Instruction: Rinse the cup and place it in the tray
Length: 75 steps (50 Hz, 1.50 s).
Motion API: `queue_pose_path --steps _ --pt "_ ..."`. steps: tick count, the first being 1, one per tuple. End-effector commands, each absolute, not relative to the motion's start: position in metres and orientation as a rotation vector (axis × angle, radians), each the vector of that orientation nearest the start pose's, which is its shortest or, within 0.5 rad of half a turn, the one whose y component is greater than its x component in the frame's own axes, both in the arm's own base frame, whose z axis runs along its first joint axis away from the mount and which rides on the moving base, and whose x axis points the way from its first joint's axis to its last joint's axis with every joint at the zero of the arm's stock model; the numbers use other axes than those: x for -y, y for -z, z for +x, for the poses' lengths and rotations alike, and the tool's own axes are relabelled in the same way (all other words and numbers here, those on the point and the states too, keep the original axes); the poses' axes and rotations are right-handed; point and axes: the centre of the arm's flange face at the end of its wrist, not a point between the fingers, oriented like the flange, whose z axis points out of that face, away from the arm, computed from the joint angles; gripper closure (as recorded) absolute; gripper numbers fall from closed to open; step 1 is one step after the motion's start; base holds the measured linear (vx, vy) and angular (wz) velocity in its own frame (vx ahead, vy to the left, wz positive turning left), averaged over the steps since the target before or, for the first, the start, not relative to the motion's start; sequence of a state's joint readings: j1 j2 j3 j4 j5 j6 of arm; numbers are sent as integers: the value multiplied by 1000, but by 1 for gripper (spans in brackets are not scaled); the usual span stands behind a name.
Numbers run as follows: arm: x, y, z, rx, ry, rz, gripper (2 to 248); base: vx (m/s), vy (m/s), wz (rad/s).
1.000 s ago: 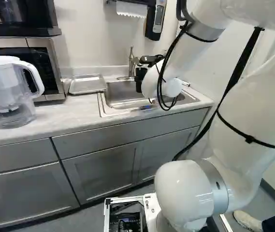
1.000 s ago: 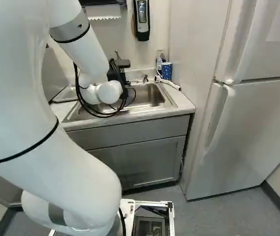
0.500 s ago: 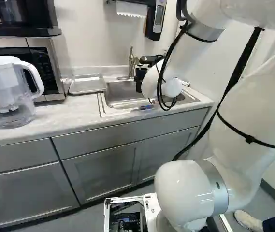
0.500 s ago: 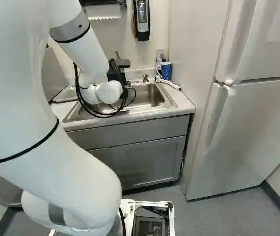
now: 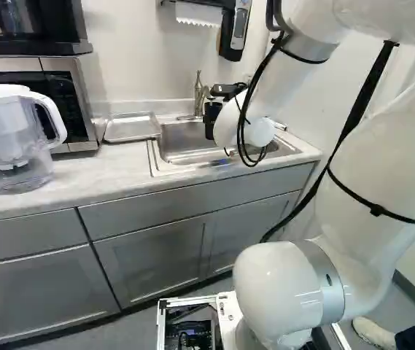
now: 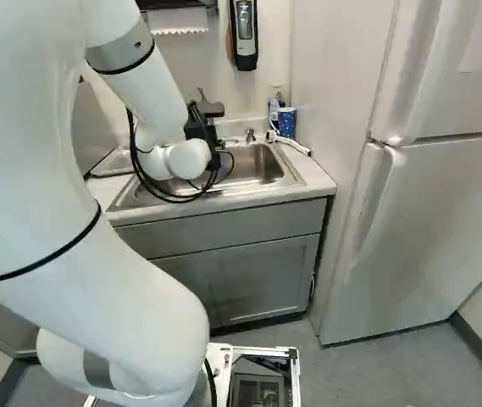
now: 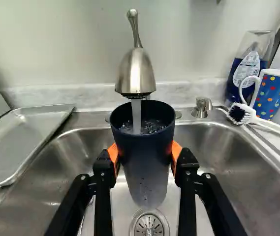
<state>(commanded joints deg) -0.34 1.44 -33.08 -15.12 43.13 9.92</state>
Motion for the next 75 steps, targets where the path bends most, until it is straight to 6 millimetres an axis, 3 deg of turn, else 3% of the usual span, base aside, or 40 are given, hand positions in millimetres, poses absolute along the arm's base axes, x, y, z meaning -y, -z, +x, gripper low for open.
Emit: queue_pose_path --steps 26,53,75 --pt "-17 -467 442 195 1867 -2357 129 0 0 0" --pt "-54 -468 443 288 1829 -2312 129 0 0 0" --pt "-84 -472 432 365 1806 -2263 129 0 0 0"
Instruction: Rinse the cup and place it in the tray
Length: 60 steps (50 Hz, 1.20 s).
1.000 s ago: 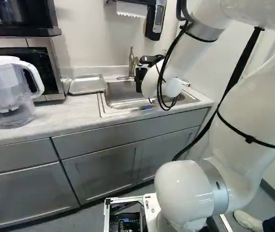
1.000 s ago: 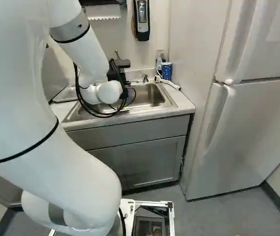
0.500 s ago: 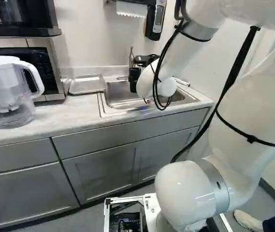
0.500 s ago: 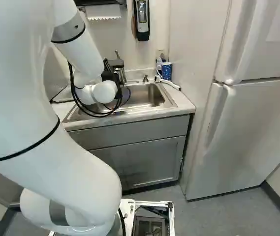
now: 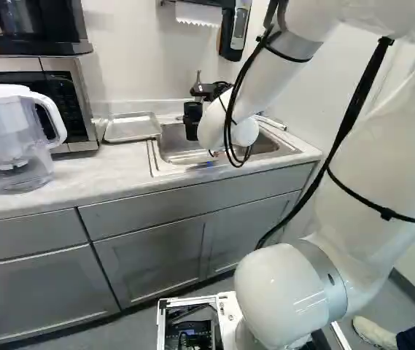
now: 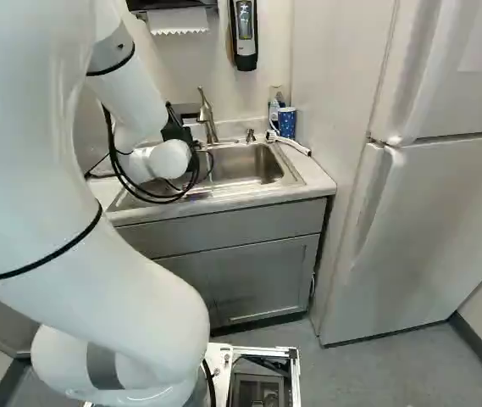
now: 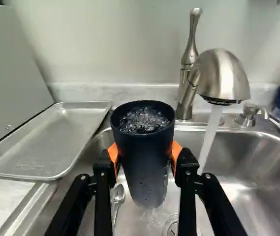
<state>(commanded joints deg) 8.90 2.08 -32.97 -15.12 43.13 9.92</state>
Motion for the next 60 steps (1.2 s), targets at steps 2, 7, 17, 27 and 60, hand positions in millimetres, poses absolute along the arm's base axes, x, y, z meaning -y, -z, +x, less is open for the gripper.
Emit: queue_pose_path --steps 2,7,17,27,60 --pt "-86 -473 429 371 1808 -2256 129 0 0 0" --pt "-91 -478 426 384 1815 -2239 129 0 0 0" --pt "-97 -488 426 399 1834 -2209 129 0 0 0" --pt "-97 -498 425 400 1852 -2195 129 0 0 0" --pt "-100 -527 426 411 1873 -2192 129 0 0 0"
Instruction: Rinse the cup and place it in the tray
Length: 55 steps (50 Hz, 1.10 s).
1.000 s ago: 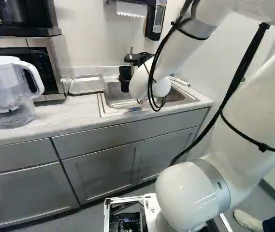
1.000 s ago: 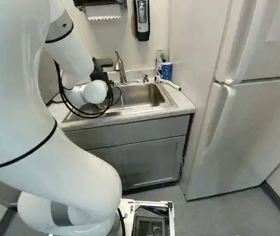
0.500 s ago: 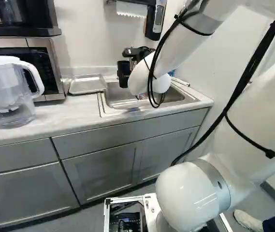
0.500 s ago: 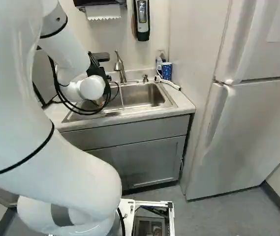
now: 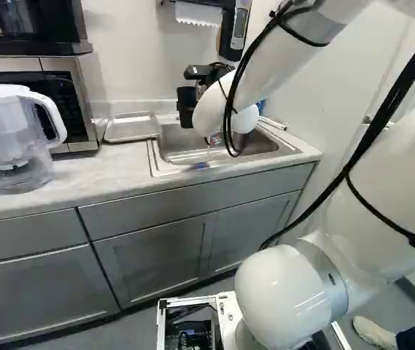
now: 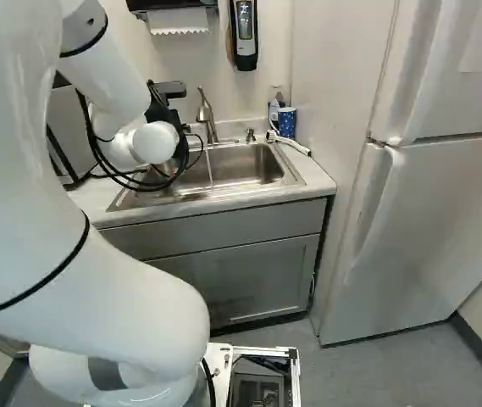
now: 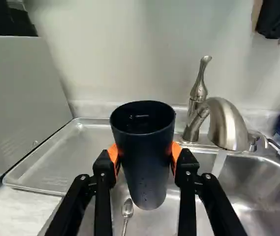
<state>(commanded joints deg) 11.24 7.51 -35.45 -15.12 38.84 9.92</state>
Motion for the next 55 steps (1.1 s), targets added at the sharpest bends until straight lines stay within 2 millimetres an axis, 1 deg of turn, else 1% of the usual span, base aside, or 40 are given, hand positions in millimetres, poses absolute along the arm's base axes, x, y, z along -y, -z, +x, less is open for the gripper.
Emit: queue_pose_path --steps 23,55 --pt "-108 -551 432 393 1907 -2151 129 0 0 0" --pt "-119 -580 433 327 1906 -2141 129 0 0 0"
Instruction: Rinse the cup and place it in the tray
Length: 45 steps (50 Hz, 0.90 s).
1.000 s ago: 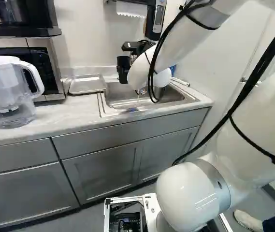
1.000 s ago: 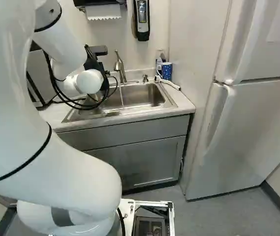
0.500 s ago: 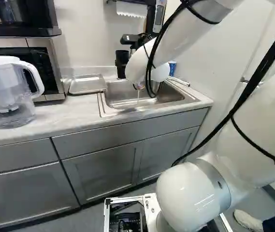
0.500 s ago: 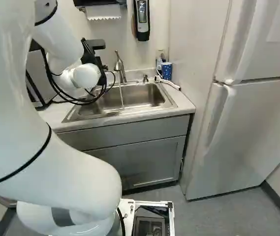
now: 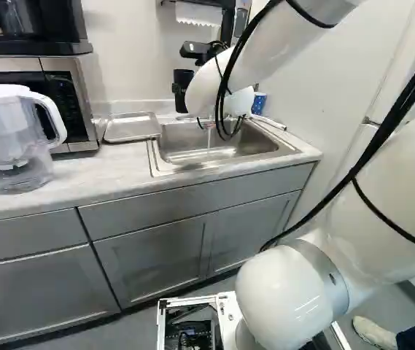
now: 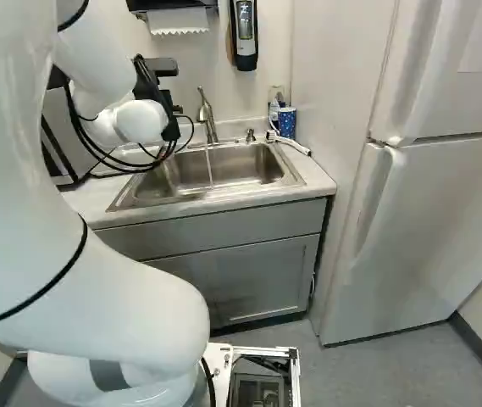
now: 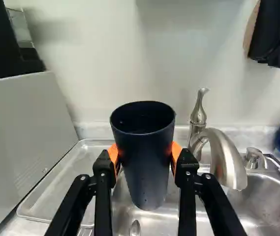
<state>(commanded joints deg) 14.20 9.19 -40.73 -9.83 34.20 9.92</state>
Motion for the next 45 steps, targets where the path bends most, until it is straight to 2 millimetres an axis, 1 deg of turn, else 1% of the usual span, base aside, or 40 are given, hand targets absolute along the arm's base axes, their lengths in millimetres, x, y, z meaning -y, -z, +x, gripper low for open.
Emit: queue_pose_path --steps 15,45 --pt "-125 -595 433 301 1922 -2107 129 0 0 0" --pt "-125 -595 433 301 1922 -2107 129 0 0 0"
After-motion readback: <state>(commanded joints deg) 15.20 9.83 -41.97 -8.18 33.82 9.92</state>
